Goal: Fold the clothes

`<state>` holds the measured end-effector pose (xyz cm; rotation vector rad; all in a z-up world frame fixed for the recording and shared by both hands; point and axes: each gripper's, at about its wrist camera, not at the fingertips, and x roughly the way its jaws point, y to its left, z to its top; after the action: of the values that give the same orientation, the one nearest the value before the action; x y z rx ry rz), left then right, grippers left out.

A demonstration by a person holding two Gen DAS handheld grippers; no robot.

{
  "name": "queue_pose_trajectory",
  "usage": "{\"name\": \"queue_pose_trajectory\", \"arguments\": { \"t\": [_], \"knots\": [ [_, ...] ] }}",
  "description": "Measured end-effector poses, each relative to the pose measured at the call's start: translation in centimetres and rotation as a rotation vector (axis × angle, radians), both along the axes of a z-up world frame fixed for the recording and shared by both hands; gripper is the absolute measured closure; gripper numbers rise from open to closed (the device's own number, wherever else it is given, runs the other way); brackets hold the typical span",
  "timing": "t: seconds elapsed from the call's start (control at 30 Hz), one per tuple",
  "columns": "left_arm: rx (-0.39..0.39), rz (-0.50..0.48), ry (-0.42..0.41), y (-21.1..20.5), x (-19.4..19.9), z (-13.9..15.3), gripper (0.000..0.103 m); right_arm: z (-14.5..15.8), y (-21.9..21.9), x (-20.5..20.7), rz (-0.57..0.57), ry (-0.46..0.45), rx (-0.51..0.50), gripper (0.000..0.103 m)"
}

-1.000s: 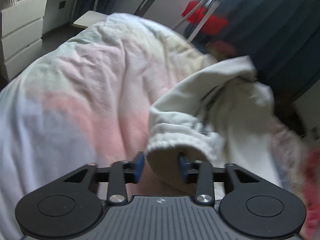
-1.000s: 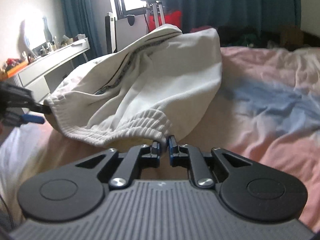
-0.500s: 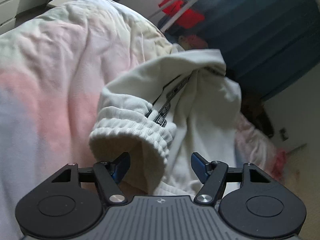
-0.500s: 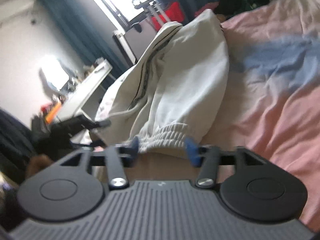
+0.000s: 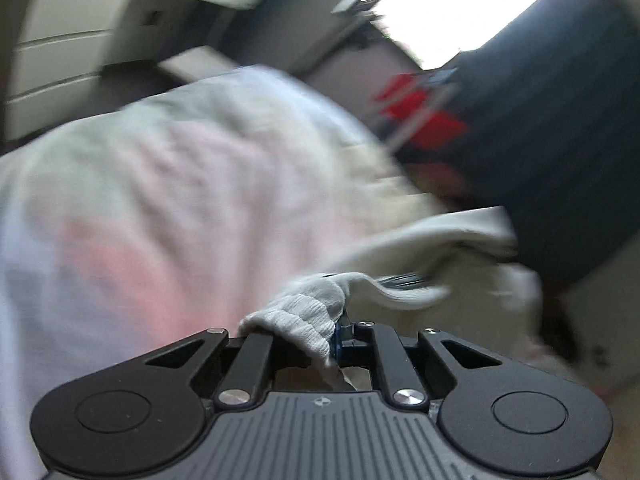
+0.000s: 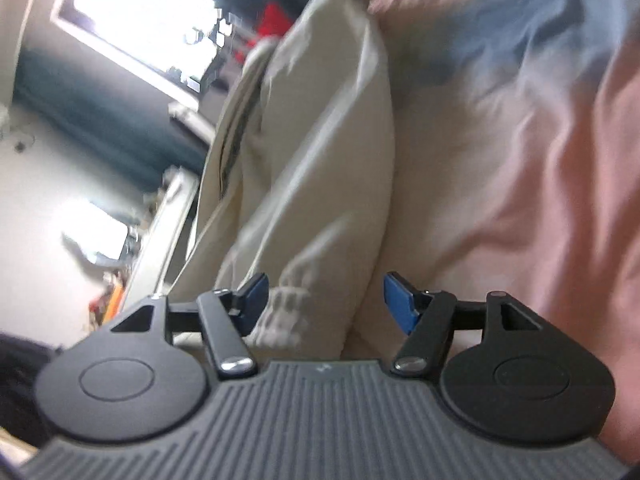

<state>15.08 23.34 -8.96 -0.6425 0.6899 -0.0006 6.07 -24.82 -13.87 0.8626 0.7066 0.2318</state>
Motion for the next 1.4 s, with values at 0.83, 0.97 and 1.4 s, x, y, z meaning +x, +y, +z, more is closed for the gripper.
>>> {"name": "queue_pose_trajectory", "arguments": {
  "t": [0.83, 0.97, 1.4],
  "knots": [
    [0.170, -0.098, 0.039, -1.2, -0.3, 0.8, 0.051, 0.1, 3.0, 2.0, 0.098, -0.081, -0.110, 0.069],
    [0.164, -0.035, 0.038, -1.0, 0.6, 1.6, 0.072, 1.6, 2.9, 0.5, 0.089, -0.097, -0.070, 0.078],
    [0.285, 0.182, -0.055, 11.3, 11.8, 12.2, 0.088, 6.5, 23.7, 4.8, 0.361, -0.230, 0.042, 0.081]
  ]
}}
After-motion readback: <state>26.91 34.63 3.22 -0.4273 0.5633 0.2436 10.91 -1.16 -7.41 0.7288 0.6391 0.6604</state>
